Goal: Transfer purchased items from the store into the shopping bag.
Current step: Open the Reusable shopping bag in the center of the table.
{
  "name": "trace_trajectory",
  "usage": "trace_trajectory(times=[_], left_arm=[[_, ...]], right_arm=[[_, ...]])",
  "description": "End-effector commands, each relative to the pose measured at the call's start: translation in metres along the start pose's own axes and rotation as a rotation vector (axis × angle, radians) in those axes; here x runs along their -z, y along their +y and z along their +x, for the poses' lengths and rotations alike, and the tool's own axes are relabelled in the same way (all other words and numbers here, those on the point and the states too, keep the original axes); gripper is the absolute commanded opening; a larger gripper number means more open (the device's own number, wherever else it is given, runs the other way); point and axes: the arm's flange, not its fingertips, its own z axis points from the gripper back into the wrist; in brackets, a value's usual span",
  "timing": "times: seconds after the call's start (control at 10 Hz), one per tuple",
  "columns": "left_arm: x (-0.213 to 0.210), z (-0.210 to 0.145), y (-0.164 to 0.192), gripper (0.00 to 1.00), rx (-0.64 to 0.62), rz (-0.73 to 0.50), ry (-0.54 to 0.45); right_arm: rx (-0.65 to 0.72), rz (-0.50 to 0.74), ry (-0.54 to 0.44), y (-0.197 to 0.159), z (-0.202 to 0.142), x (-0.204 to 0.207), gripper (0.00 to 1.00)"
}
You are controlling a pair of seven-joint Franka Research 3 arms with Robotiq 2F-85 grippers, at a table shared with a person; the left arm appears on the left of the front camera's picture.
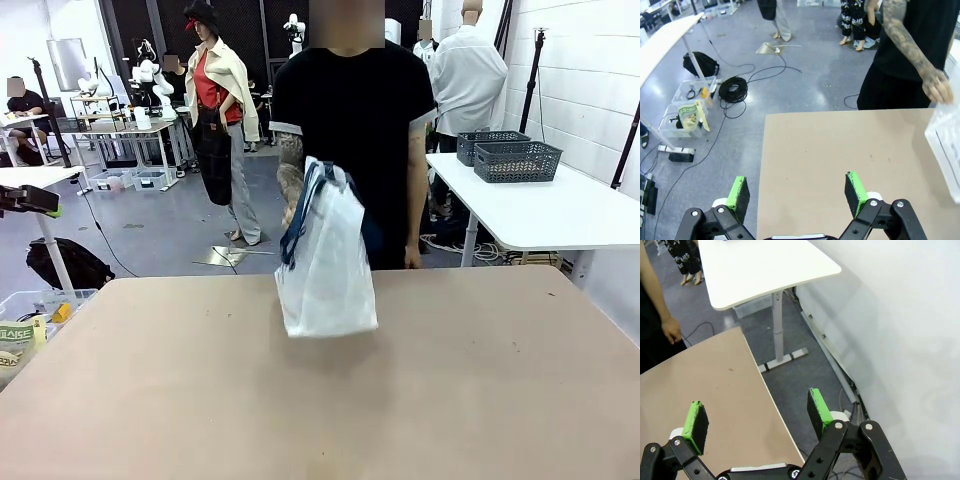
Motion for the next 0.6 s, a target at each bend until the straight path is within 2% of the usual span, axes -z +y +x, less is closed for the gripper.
trace_trajectory(times=[0.0,0.5], left_arm=[[-0.0015,-0.0001,0.0013,1.00,0.007,0.011,0.007],[-0.0015,-0.0001,0.0013,1.00,0.007,0.011,0.007]], right_arm=[[-0.008,-0.010,0.006,0.0003,-0.0011,0.0011,1.00],[-0.008,-0.010,0.006,0.0003,-0.0011,0.0011,1.00]])
